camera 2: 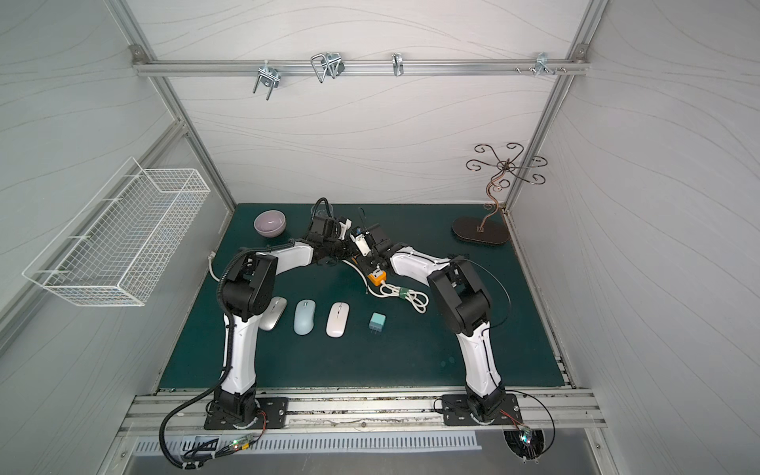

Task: Unplug the wireless mouse
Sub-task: Remove the plug from the socket.

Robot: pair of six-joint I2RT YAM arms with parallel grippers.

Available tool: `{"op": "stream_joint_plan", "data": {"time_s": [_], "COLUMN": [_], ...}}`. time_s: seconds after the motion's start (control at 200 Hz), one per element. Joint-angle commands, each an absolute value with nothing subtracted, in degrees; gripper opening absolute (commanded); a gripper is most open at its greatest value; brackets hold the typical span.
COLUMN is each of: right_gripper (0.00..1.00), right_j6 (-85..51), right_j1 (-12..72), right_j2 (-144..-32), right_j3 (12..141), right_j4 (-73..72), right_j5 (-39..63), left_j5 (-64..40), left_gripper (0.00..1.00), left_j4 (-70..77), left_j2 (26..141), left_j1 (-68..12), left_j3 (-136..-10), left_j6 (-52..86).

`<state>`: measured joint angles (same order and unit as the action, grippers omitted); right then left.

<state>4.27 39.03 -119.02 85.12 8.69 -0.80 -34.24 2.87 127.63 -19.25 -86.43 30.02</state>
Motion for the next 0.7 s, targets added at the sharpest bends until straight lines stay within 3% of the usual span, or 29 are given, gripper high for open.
{"op": "stream_joint_plan", "data": {"time_s": [0.0,0.435,0.695], "right_gripper": [0.0,0.0,0.0], "right_j6": [3.6,5.3,6.5], "right_j1": [38.5,38.6,38.6], "right_j2": [-119.4,-118.8,-117.2], "right_j3": [85.1,90.3,93.0], "right_j4": [10.5,11.7,11.6], "right_j5": [-0.8,-2.4,-3.5], "left_j5": [-32.1,-30.1,-31.1], "left_gripper": [0.25,0.22,0.23], "left_j4": [-2.5,-4.1,-7.3], "left_j2": [130.2,131.1,131.5], "left_j1": [-20.1,-23.0,-23.2], "left_j3": [-87.2,-75.7,-76.9], "left_j6": [29.3,34.5,34.4]}}
